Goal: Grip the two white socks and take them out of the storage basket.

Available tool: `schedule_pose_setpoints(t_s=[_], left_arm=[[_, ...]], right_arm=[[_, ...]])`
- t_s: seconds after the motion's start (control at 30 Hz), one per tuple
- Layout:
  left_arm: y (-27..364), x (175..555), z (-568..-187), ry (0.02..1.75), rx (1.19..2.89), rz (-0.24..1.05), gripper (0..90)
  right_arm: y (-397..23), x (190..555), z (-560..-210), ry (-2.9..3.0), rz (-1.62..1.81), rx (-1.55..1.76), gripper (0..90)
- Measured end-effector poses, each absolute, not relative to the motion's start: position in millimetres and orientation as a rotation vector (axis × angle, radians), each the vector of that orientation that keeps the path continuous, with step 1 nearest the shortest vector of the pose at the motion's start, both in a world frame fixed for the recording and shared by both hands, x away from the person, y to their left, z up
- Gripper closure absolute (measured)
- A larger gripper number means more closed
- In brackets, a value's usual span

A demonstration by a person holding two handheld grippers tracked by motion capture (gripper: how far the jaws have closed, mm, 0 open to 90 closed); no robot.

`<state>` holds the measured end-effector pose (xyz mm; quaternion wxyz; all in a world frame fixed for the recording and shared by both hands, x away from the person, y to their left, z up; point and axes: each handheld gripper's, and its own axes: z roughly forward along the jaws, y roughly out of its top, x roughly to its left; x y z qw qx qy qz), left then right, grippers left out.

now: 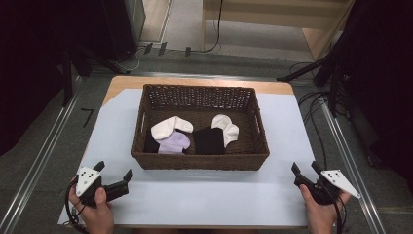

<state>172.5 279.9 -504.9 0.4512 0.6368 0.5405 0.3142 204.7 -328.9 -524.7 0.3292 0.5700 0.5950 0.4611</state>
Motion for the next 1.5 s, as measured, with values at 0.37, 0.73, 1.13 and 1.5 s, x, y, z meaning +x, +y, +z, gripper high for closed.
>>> schedule_pose_setpoints(t_s=[0.37, 0.73, 1.13, 1.5], left_arm=[[279.1, 172.8, -504.7, 1.335, 1.584, 0.784, 0.0], [278.7, 173.0, -505.0, 1.333, 1.58, 0.786, 0.0], [278.9, 172.9, -505.0, 1.33, 1.581, 0.787, 0.0], [279.9, 172.9, -504.8, 1.327, 1.586, 0.783, 0.0]], right_arm=[[-312.6, 217.8, -484.4, 1.594, 1.239, 1.454, 25.3], [-289.5, 246.5, -441.2, 1.604, 1.27, 1.399, 26.0], [-257.7, 274.7, -413.2, 1.637, 1.285, 1.351, 26.8], [-224.1, 297.3, -394.3, 1.672, 1.31, 1.303, 27.7]])
